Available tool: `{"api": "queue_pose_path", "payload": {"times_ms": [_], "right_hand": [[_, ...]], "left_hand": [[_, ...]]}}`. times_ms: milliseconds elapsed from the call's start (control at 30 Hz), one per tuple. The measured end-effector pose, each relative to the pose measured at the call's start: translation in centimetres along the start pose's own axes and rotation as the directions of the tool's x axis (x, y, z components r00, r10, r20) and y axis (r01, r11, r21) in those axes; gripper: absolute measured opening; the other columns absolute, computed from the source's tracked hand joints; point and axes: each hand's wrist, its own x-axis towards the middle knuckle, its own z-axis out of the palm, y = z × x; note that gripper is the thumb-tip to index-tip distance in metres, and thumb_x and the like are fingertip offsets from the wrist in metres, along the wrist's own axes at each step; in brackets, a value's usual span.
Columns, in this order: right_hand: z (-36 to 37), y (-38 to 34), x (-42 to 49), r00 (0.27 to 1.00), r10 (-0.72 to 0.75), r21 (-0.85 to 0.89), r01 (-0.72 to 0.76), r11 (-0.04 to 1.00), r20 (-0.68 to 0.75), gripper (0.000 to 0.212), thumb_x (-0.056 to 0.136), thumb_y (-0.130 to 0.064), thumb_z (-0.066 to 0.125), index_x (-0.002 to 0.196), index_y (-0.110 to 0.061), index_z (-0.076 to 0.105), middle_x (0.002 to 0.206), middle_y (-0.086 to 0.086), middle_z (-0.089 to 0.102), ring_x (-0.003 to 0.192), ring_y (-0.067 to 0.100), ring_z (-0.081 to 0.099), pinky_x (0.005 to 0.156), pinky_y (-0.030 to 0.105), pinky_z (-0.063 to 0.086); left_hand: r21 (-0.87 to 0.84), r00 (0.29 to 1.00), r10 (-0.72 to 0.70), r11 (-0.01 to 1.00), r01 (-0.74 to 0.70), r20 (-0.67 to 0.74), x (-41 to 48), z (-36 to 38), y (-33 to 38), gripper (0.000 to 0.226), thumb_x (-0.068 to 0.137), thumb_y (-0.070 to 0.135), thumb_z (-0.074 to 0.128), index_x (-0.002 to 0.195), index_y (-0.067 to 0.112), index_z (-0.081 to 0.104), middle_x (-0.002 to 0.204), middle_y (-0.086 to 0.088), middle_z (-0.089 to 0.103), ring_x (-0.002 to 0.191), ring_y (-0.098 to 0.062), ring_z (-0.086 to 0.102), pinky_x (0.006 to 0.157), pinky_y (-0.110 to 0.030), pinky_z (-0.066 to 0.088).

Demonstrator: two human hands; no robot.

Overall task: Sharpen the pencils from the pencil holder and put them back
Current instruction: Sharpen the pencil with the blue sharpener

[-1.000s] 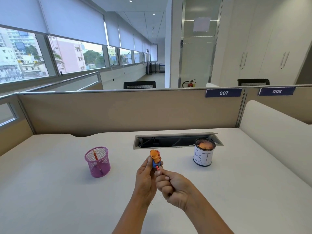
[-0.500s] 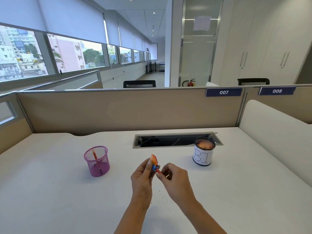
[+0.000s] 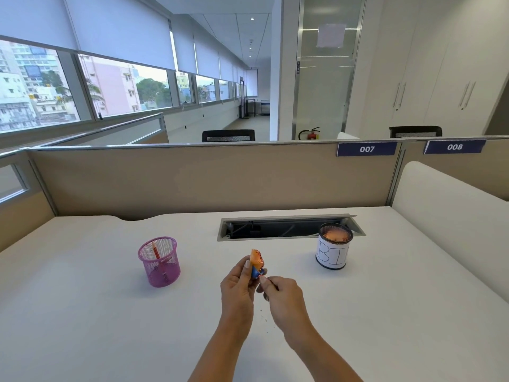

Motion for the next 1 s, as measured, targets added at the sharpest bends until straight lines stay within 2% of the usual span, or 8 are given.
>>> {"api": "queue_pose_path", "payload": {"times_ms": [200, 300, 400, 467, 567, 733, 867, 1000], "right_hand": [[-1.3, -1.0, -0.2, 0.845, 0.32, 0.605, -0.532, 0.593, 0.429, 0.031, 0.098, -0.021, 0.046, 0.072, -0.007, 0.055, 0.043, -0.004, 0.038, 0.03, 0.001, 0.025, 0.026, 0.01, 0.018], [-1.5, -1.1, 0.0, 0.747, 0.267, 0.707, -0.664, 0.243, 0.61, 0.037, 0.099, -0.019, 0.043, 0.069, 0.0, 0.055, 0.04, -0.001, 0.037, 0.025, 0.004, 0.027, 0.021, 0.01, 0.017], [-1.1, -0.4, 0.2, 0.717, 0.181, 0.714, -0.694, 0.096, 0.673, 0.046, 0.099, -0.018, 0.041, 0.065, 0.006, 0.06, 0.042, 0.002, 0.037, 0.025, 0.006, 0.03, 0.021, 0.01, 0.019], [-1.2, -0.1, 0.3, 0.726, 0.172, 0.715, -0.686, 0.132, 0.665, 0.045, 0.099, -0.018, 0.042, 0.068, 0.007, 0.063, 0.044, 0.002, 0.038, 0.027, 0.006, 0.03, 0.021, 0.011, 0.021], [-1.7, -0.1, 0.3, 0.793, 0.197, 0.671, -0.597, 0.44, 0.576, 0.025, 0.095, -0.016, 0.05, 0.081, 0.001, 0.062, 0.052, 0.002, 0.044, 0.033, 0.004, 0.032, 0.026, 0.01, 0.025], [-1.3, 0.7, 0.5, 0.99, 0.01, 0.154, -0.031, 0.988, 0.137, 0.006, 0.087, -0.012, 0.063, 0.09, -0.01, 0.058, 0.069, -0.001, 0.056, 0.055, 0.007, 0.049, 0.046, 0.011, 0.039], [-0.4, 1.8, 0.5, 0.908, -0.418, -0.463, 0.364, 0.808, -0.017, 0.011, 0.09, -0.021, 0.059, 0.089, -0.011, 0.063, 0.076, -0.002, 0.056, 0.065, 0.009, 0.044, 0.052, 0.009, 0.03], [0.5, 1.7, 0.0, 0.837, -0.547, -0.635, 0.416, 0.651, -0.013, 0.015, 0.072, -0.019, 0.078, 0.068, -0.017, 0.063, 0.053, -0.008, 0.046, 0.047, 0.007, 0.03, 0.039, 0.007, 0.003]], "left_hand": [[-0.1, 0.992, -0.092, 0.99, 0.101, 0.088, 0.2, -0.3, 0.6, 0.026, 0.093, 0.016, 0.04, 0.089, 0.013, 0.066, 0.068, 0.002, 0.073, 0.069, -0.013, 0.067, 0.063, -0.019, 0.056], [-0.168, 0.981, -0.155, 0.97, 0.173, 0.117, 0.2, -0.5, 0.4, 0.029, 0.094, 0.021, 0.04, 0.091, 0.009, 0.066, 0.066, -0.003, 0.071, 0.066, -0.013, 0.065, 0.062, -0.022, 0.056], [-0.247, 0.968, -0.2, 0.941, 0.233, 0.15, 0.2, -0.6, 0.2, 0.032, 0.095, 0.025, 0.039, 0.094, 0.005, 0.064, 0.066, -0.007, 0.068, 0.059, -0.011, 0.065, 0.055, -0.02, 0.055], [-0.248, 0.971, -0.203, 0.941, 0.23, 0.129, 0.3, -0.7, 0.0, 0.031, 0.094, 0.024, 0.041, 0.092, 0.006, 0.065, 0.067, -0.007, 0.068, 0.059, -0.011, 0.065, 0.055, -0.021, 0.056], [-0.177, 0.988, -0.139, 0.973, 0.148, 0.06, 0.5, -0.9, 0.0, 0.026, 0.092, 0.018, 0.044, 0.088, 0.009, 0.069, 0.068, -0.005, 0.071, 0.063, -0.012, 0.067, 0.06, -0.02, 0.057], [-0.08, 0.998, -0.029, 0.997, 0.025, -0.051, 0.6, -1.2, -0.3, 0.016, 0.088, 0.01, 0.051, 0.092, 0.012, 0.066, 0.072, 0.004, 0.074, 0.068, -0.012, 0.07, 0.065, -0.017, 0.057], [0.021, 0.987, 0.083, 0.997, -0.08, -0.136, 0.4, -0.8, -0.8, 0.013, 0.084, 0.011, 0.059, 0.091, 0.017, 0.067, 0.076, 0.006, 0.074, 0.073, -0.012, 0.07, 0.07, -0.016, 0.056], [0.074, 0.979, 0.121, 0.991, -0.11, -0.162, 0.2, -0.1, -1.1, 0.015, 0.087, 0.014, 0.056, 0.096, 0.021, 0.064, 0.083, 0.006, 0.07, 0.076, -0.011, 0.069, 0.068, -0.014, 0.054]]}}
